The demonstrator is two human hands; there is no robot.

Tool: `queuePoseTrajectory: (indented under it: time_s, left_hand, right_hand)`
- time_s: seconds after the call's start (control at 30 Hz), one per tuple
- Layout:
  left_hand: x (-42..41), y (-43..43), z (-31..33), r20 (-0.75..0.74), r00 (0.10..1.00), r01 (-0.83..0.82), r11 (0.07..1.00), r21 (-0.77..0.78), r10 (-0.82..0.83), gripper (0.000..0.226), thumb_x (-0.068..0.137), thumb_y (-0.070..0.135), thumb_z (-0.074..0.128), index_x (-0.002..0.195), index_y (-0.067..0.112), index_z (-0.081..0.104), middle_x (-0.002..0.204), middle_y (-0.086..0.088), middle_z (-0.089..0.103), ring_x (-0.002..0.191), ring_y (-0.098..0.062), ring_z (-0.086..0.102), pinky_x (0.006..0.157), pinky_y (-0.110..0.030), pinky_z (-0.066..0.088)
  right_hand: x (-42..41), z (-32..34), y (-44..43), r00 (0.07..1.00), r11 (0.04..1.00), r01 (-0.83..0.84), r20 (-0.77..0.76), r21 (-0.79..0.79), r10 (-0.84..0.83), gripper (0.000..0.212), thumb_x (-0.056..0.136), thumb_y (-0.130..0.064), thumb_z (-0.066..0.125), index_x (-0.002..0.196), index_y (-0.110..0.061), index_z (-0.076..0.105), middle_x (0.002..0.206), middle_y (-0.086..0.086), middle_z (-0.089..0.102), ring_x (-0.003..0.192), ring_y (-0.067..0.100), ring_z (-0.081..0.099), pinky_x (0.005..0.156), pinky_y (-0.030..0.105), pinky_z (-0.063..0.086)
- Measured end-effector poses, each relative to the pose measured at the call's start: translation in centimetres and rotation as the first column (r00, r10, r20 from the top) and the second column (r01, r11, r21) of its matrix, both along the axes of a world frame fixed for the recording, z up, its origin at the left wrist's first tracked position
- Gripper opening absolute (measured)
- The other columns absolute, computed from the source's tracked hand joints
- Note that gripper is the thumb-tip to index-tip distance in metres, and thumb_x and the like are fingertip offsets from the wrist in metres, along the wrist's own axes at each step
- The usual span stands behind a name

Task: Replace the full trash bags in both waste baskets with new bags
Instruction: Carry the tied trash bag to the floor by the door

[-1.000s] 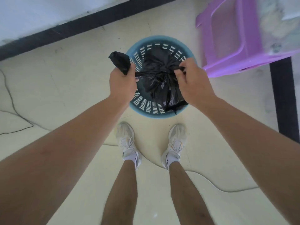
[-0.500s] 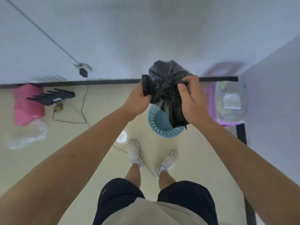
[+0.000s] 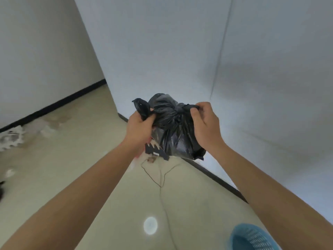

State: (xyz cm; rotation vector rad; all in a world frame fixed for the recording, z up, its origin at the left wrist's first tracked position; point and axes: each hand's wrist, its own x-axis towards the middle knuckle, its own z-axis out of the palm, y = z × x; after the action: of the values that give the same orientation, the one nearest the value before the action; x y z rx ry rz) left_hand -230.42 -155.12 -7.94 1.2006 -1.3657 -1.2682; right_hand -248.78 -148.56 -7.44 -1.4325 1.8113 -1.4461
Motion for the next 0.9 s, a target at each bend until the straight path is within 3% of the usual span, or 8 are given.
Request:
queuePoseTrajectory:
  time_s: [0.17,0.3,0.57,0.7,0.9]
  left_hand:
    - [17.6,-6.1,4.2,-0.131,0.979,-0.169,0.982,-0.086,0.157,0.021,0.097,0.009,0.056,0.115,0.008,0.068,0.113,-0.006,0.073,0.107,-0.021,0.068,0.093,-0.04,0.056]
    - [27.9,-10.2,5.5,-0.182,0.943,-0.299,0.95,-0.092,0.279,0.022,0.098,0.006,0.055,0.115,0.007,0.068,0.112,-0.006,0.073,0.106,-0.021,0.069,0.092,-0.037,0.056]
    - [39.7,-25.3,3.3,-0.29,0.872,-0.414,0.91,-0.007,0.394,0.02,0.099,0.003,0.051,0.109,0.002,0.068,0.108,-0.009,0.074,0.103,-0.021,0.069,0.09,-0.035,0.056]
    - [44.1,-36.3,1.4,-0.273,0.858,-0.44,0.897,0.046,0.435,0.019,0.099,0.003,0.05,0.109,0.002,0.067,0.11,-0.011,0.072,0.107,-0.024,0.067,0.092,-0.037,0.055]
    - [53.9,-50.4,3.7,-0.295,0.806,-0.516,0.854,0.073,0.513,0.02,0.099,0.001,0.049,0.105,0.004,0.068,0.107,-0.009,0.074,0.104,-0.019,0.069,0.085,-0.03,0.056]
  right_hand:
    - [17.0,4.2,-11.9,0.983,0.98,-0.178,0.02,-0.092,0.181,0.016,0.105,-0.029,0.043,0.116,-0.021,0.049,0.102,-0.01,0.06,0.096,0.006,0.059,0.084,0.023,0.045]
    - [27.5,5.6,-19.4,0.949,0.942,-0.31,0.018,-0.125,0.315,0.014,0.103,-0.028,0.046,0.114,-0.021,0.053,0.1,-0.015,0.061,0.096,-0.001,0.058,0.077,0.009,0.041]
    - [38.9,2.4,-36.5,0.879,0.876,-0.473,0.01,-0.094,0.476,0.009,0.101,-0.031,0.051,0.109,-0.029,0.055,0.103,-0.013,0.066,0.098,0.004,0.064,0.087,0.02,0.05]
    - [43.3,0.2,-47.8,0.851,0.851,-0.525,0.011,-0.033,0.525,0.01,0.102,-0.032,0.051,0.111,-0.03,0.054,0.105,-0.011,0.066,0.099,0.003,0.063,0.084,0.017,0.047]
    - [53.1,2.7,-64.2,0.79,0.788,-0.613,0.007,0.058,0.614,0.012,0.101,-0.038,0.052,0.11,-0.033,0.057,0.103,-0.016,0.064,0.095,0.0,0.061,0.082,0.019,0.048]
